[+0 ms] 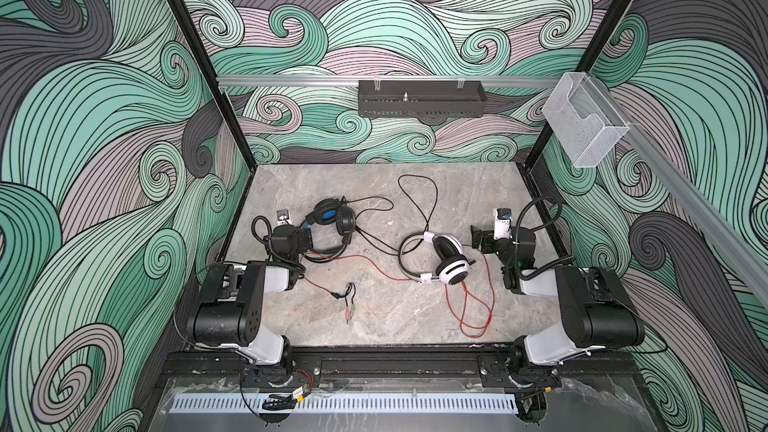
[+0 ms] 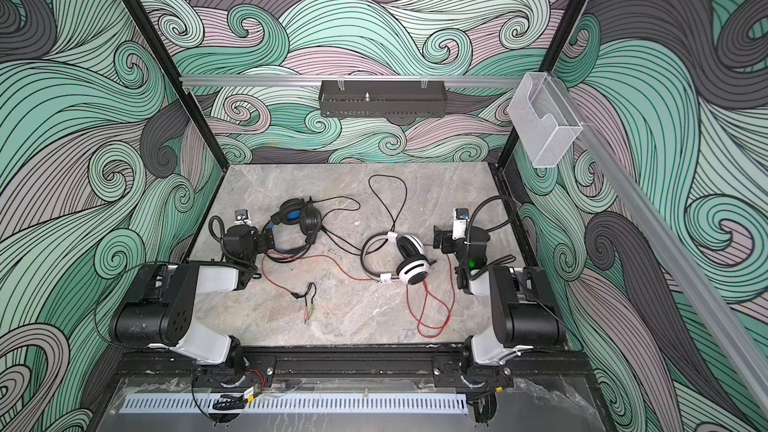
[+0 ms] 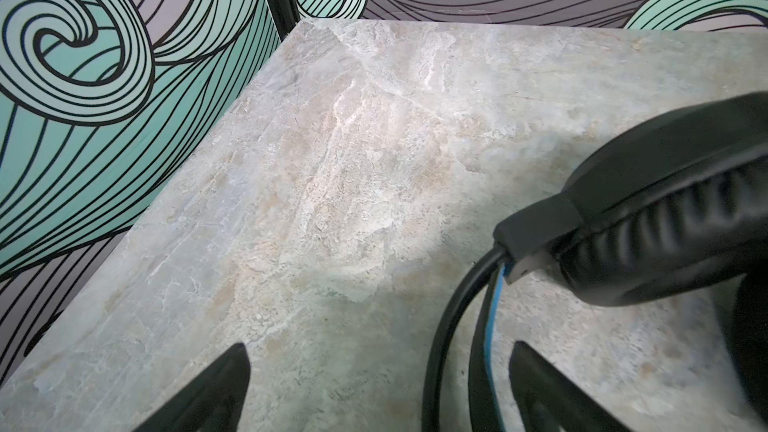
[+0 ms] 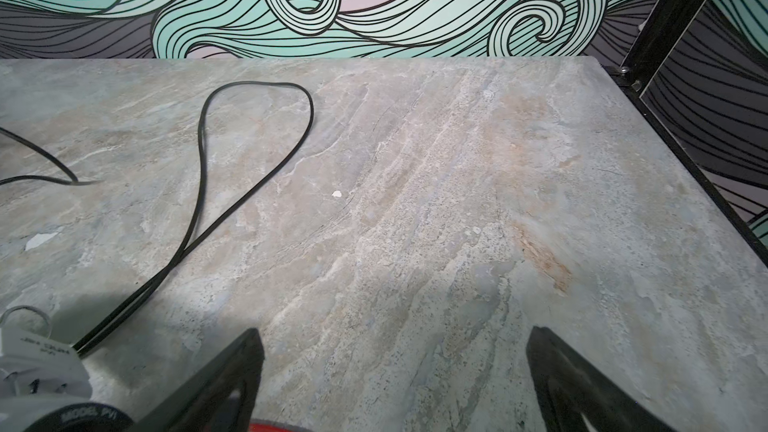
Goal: Wrap the headphones
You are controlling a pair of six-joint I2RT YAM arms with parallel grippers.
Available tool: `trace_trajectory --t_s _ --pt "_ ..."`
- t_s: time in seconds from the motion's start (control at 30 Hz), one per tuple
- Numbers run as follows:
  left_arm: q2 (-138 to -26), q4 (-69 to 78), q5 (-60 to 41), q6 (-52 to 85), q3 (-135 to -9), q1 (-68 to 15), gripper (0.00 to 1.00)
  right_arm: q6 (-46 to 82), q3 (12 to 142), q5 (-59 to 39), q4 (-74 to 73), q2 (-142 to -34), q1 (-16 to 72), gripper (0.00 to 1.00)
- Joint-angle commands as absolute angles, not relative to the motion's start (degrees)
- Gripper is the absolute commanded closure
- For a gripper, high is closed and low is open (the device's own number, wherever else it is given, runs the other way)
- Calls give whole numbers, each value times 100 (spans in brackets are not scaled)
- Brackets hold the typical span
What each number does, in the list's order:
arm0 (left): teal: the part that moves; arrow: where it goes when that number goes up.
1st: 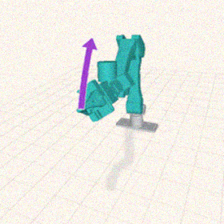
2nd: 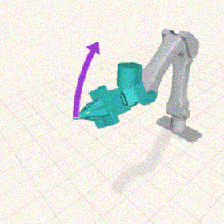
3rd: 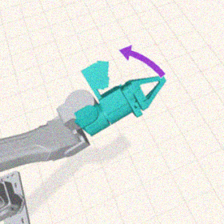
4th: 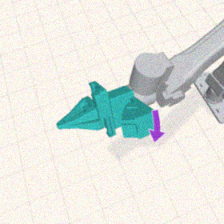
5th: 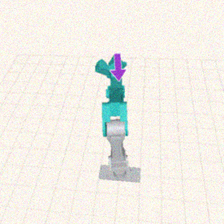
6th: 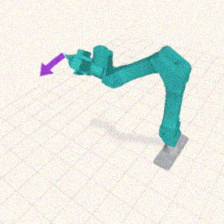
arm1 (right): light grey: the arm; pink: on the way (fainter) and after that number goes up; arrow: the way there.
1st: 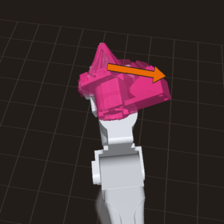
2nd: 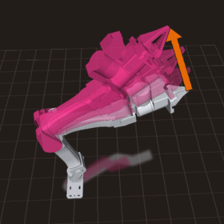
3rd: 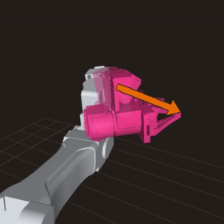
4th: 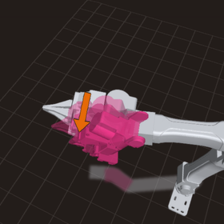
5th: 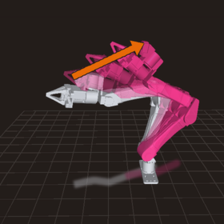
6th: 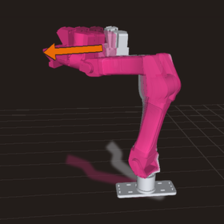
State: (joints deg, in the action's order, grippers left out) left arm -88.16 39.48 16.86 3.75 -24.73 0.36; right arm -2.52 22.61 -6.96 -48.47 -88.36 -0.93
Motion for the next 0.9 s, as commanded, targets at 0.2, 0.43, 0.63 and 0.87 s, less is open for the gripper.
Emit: trace_trajectory --t_s 0.2,0.43,0.63,0.87 --pt "-7989 2582 1301 458 -3047 97 1 -132 3178 0 -2966 -8312 72 1" --pt "-6916 717 922 1152 -3507 88 1 142 4560 972 -1099 -8077 593 1" --pt "-6941 -2374 1128 2798 -5176 88 1 766 6484 1187 753 -8824 1073 1" --pt "-7379 -4018 49 3190 -5856 81 1 1075 7874 1301 2394 -9440 1243 1"
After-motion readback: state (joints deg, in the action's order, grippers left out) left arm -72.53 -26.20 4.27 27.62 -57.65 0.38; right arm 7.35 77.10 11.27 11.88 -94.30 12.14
